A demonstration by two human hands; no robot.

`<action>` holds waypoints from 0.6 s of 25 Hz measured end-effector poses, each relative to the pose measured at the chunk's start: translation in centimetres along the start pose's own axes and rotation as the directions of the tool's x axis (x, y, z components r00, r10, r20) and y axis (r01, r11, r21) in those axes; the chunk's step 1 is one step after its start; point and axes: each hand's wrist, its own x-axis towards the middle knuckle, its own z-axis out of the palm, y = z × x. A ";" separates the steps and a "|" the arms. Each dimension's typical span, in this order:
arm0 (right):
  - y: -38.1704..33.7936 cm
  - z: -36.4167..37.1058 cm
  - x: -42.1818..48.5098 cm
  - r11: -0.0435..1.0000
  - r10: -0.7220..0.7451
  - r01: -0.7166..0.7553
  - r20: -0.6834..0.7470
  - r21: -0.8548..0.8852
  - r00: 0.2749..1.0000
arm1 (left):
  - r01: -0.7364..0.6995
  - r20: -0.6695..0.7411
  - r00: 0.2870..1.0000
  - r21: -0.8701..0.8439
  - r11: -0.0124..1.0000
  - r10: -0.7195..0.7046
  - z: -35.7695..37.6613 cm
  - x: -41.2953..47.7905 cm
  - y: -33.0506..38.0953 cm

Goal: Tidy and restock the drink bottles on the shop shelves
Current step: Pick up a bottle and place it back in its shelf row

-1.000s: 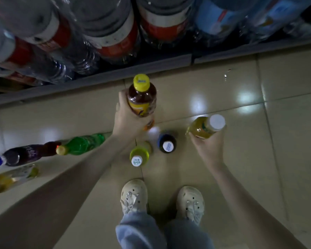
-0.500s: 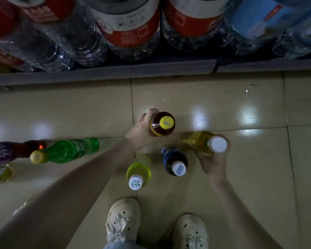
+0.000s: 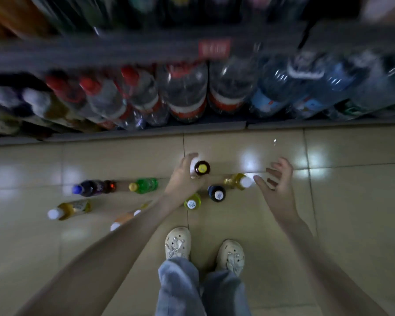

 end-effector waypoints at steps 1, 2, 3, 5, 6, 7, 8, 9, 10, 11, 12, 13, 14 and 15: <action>-4.2 -1.6 -1.0 1.000 -0.017 0.017 -0.006 0.005 1.000 | -0.039 0.025 0.999 0.040 0.998 0.038 -1.8 -1.9 3.4; -8.6 -3.2 -1.9 0.999 -0.037 0.037 -0.013 -0.004 0.999 | -0.084 0.049 0.996 0.072 0.994 0.081 -3.8 -3.9 7.1; -12.8 -4.7 -2.9 0.998 -0.058 0.057 -0.017 -0.020 0.998 | -0.127 0.069 0.990 0.090 0.988 0.121 -5.7 -5.7 10.8; -21.8 -7.9 -4.7 0.989 -0.141 0.140 -0.008 -0.053 0.990 | -0.249 0.082 0.967 0.076 0.965 0.243 -9.6 -9.8 19.1; -25.7 -9.3 -5.4 0.979 -0.187 0.187 0.007 -0.077 0.982 | -0.320 0.080 0.946 0.058 0.946 0.315 -11.0 -11.6 22.8; -29.5 -10.8 -6.2 0.965 -0.237 0.237 0.020 -0.108 0.971 | -0.391 0.074 0.919 0.052 0.919 0.387 -12.2 -13.3 26.6; -32.7 -12.2 -6.8 0.946 -0.296 0.297 0.029 -0.131 0.955 | -0.446 0.065 0.894 0.062 0.893 0.443 -13.2 -14.8 30.0; -36.0 -14.1 -7.4 0.917 -0.369 0.370 0.034 -0.153 0.929 | -0.496 0.055 0.868 0.079 0.865 0.493 -14.1 -16.5 33.6; -38.6 -16.0 -8.0 0.887 -0.427 0.428 0.045 -0.175 0.903 | -0.539 0.042 0.842 0.093 0.837 0.538 -14.7 -18.0 36.8; -40.9 -18.1 -8.5 0.859 -0.472 0.473 0.057 -0.196 0.880 | -0.571 0.021 0.820 0.101 0.814 0.572 -15.0 -19.4 39.6; -43.1 -20.4 -9.2 0.826 -0.521 0.520 0.061 -0.217 0.852 | -0.602 -0.009 0.795 0.112 0.791 0.607 -15.2 -20.8 42.5; -44.8 -22.7 -9.9 0.795 -0.561 0.559 0.066 -0.236 0.825 | -0.621 -0.044 0.775 0.125 0.774 0.630 -15.2 -22.3 45.0; -46.5 -25.4 -10.5 0.759 -0.605 0.601 0.070 -0.250 0.793 | -0.641 -0.094 0.752 0.127 0.757 0.652 -15.0 -23.8 47.8; -47.9 -28.1 -10.9 0.725 -0.641 0.634 0.075 -0.267 0.764 | -0.659 -0.148 0.728 0.120 0.743 0.669 -14.6 -24.9 50.3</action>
